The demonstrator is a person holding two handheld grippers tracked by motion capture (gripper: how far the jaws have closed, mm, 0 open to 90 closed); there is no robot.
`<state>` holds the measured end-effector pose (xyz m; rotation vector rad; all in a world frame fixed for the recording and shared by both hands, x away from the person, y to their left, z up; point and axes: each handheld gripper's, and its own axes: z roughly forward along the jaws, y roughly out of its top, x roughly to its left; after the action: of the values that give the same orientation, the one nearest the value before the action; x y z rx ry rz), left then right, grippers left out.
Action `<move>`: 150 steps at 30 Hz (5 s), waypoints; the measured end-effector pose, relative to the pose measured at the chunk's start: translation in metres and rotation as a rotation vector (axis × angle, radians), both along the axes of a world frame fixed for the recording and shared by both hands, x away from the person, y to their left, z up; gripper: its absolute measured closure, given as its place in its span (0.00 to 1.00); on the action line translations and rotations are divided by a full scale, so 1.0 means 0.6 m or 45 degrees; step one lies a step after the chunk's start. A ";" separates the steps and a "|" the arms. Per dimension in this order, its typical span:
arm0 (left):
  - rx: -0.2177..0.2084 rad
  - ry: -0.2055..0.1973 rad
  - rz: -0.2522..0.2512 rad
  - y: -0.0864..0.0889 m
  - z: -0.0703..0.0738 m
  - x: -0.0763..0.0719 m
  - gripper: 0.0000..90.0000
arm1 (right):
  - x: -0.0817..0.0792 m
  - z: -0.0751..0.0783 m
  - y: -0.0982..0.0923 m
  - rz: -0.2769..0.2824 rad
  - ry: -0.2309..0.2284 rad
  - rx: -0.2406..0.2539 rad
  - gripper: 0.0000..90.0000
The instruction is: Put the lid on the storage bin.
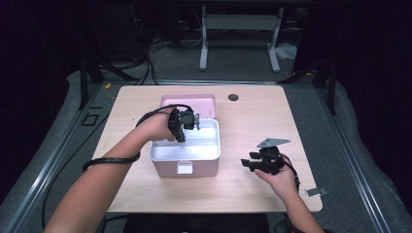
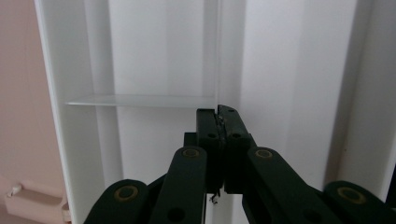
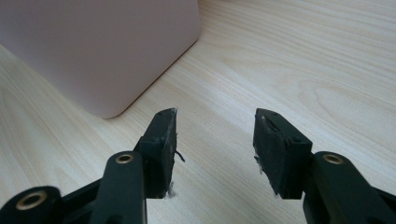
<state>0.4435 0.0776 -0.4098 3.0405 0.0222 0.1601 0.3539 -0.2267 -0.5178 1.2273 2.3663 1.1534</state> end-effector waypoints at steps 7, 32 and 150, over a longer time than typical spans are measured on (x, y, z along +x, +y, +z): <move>-0.009 0.000 0.036 0.014 -0.004 0.002 0.93 | 0.001 -0.001 -0.003 -0.001 0.007 0.016 0.55; -0.111 0.107 0.357 0.069 -0.020 0.000 0.70 | 0.087 0.056 0.056 0.062 0.075 -0.066 0.48; -0.566 -0.208 0.877 0.218 0.114 0.048 0.57 | 0.217 0.268 0.191 -0.263 -0.080 0.008 0.97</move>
<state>0.4721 0.2085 -0.3415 2.4452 0.9506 0.3871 0.4842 -0.1123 -0.3568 1.3784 2.1342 1.1162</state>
